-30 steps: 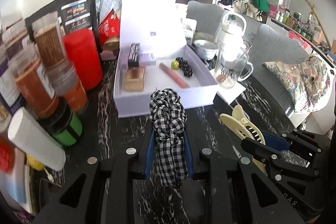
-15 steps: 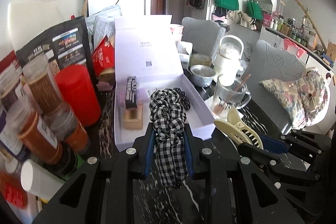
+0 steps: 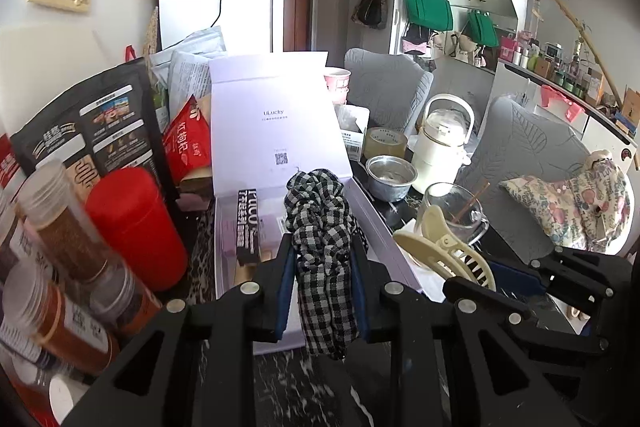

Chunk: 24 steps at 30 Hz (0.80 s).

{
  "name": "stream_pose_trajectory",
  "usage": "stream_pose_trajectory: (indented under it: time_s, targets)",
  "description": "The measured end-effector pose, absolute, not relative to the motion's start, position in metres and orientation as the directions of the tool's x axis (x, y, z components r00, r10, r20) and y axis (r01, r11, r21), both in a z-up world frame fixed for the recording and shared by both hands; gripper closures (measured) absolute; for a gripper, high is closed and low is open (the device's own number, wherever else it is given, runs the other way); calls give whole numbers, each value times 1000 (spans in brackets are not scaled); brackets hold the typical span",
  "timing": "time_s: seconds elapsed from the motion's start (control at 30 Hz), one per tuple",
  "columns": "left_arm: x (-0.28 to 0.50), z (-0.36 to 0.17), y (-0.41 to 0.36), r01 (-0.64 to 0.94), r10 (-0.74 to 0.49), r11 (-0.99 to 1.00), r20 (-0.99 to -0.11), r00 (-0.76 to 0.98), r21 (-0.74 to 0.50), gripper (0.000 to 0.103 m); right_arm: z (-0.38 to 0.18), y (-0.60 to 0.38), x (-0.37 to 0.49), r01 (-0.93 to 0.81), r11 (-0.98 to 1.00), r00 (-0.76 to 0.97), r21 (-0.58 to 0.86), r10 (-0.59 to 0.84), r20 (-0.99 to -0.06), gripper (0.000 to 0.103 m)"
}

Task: Organize rigid objects
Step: 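Carry the gingham scrunchie and claw clip over the white box with both tools, then lower the scrunchie and claw clip into the white box and open both tools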

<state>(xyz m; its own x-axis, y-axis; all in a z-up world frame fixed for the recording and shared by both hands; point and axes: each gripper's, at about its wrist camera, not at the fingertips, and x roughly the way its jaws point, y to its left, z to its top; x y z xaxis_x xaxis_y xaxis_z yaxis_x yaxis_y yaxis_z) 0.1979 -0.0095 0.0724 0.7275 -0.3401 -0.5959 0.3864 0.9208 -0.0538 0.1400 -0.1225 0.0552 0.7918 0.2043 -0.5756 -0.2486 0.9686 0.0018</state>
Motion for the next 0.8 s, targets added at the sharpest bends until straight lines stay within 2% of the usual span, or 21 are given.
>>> stream_pose_trajectory:
  time_s: [0.8]
  targets:
    - [306,53,-32,395,-349,916,-614,708,-65,78,51,-150,246,-195,981,801,20,171,-574,82]
